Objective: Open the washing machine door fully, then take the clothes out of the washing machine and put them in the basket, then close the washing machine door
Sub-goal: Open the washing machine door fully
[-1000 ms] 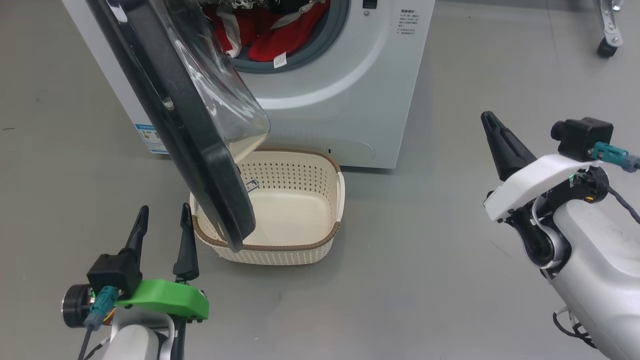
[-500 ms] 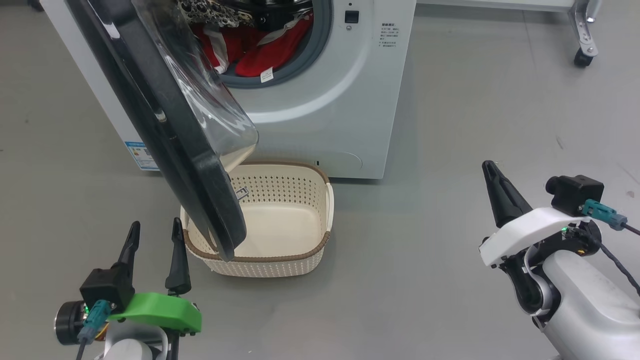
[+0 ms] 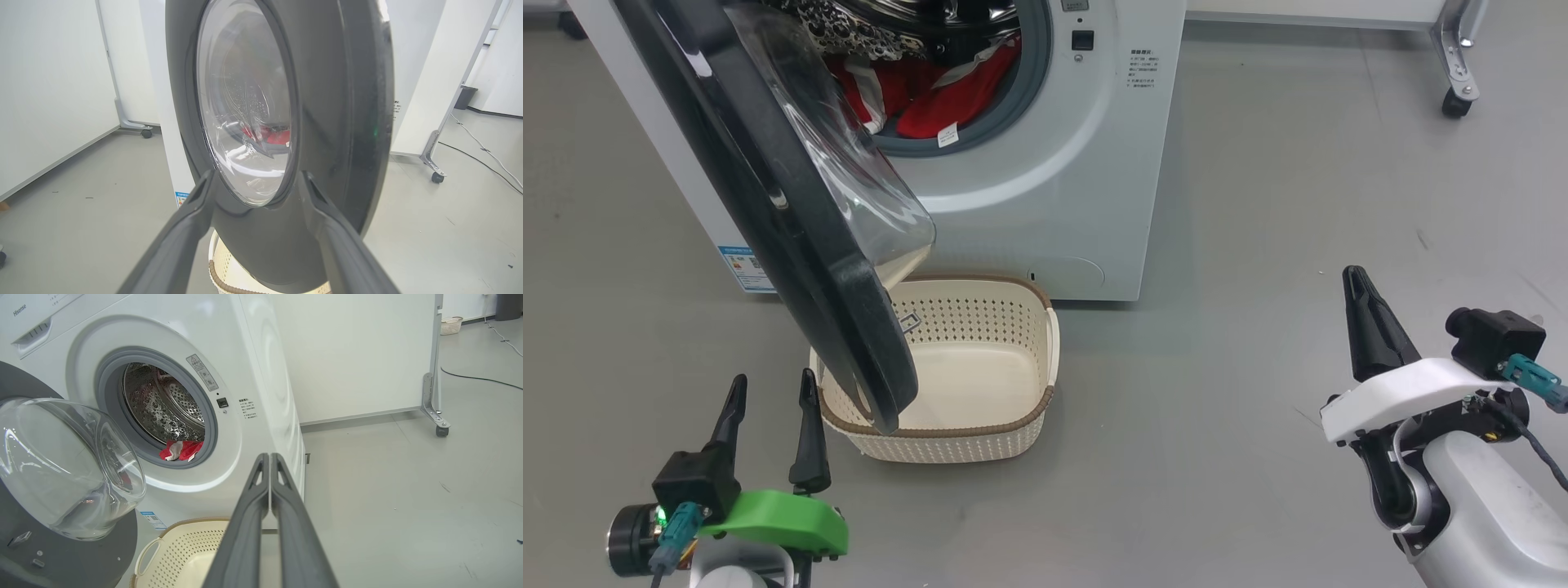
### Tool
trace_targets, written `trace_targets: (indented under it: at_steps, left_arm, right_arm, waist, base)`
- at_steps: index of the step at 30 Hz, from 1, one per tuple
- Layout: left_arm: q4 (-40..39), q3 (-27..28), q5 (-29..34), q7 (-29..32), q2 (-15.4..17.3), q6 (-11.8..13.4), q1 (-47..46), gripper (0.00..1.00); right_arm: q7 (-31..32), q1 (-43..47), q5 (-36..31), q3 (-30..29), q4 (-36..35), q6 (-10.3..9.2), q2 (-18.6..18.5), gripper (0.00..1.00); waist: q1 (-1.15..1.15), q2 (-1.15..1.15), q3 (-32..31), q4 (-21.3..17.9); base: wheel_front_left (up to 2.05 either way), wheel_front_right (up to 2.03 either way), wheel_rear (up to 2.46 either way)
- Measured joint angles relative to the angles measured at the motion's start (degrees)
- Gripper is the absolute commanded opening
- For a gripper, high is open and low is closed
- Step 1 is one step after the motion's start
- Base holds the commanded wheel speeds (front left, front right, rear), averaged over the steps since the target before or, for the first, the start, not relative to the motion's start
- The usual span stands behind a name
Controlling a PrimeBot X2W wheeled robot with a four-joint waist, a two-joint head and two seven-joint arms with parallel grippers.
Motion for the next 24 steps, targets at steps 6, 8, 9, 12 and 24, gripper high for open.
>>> trace_targets:
  at_steps: [6, 8, 9, 12, 24]
  left_arm:
    - [-0.3, 0.1, 0.2, 0.0, 0.0, 0.0, 0.1, 1.00]
    - [-0.4, 0.2, 0.2, 0.0, 0.0, -0.1, 0.1, 1.00]
    - [-0.5, 0.3, 0.2, 0.0, 0.0, -0.1, 0.1, 1.00]
    - [-0.5, 0.5, 0.2, 0.0, -0.1, -0.4, 0.2, 1.00]
    - [-1.0, 1.0, 0.6, 0.0, -0.1, -0.6, 0.3, 1.00]
  right_arm:
    - [0.0, 2.4, -2.8, -3.1, -2.6, -0.48, 1.5, 1.00]
    - [0.0, 3.1, -3.8, -3.4, -3.4, -0.55, 1.6, 1.00]
    - [0.0, 3.5, -4.3, -3.4, -3.6, -0.55, 1.6, 1.00]
    - [0.0, 5.0, -5.5, -3.9, -4.5, -0.55, 2.2, 1.00]
    - [0.0, 8.3, -9.4, -6.2, -7.0, -0.46, 4.0, 1.00]
  waist:
    - [0.00, 0.00, 0.0, -0.3]
    - [0.00, 0.00, 0.1, -0.3]
    - [0.00, 0.00, 0.1, -0.3]
    - [0.00, 0.00, 0.2, -0.4]
    - [0.00, 0.00, 0.8, -0.8]
  base:
    - [0.00, 0.00, 0.00]
    - [0.00, 0.00, 0.00]
    - [0.00, 0.00, 0.00]
    - [0.00, 0.00, 0.00]
    - [0.00, 0.00, 0.00]
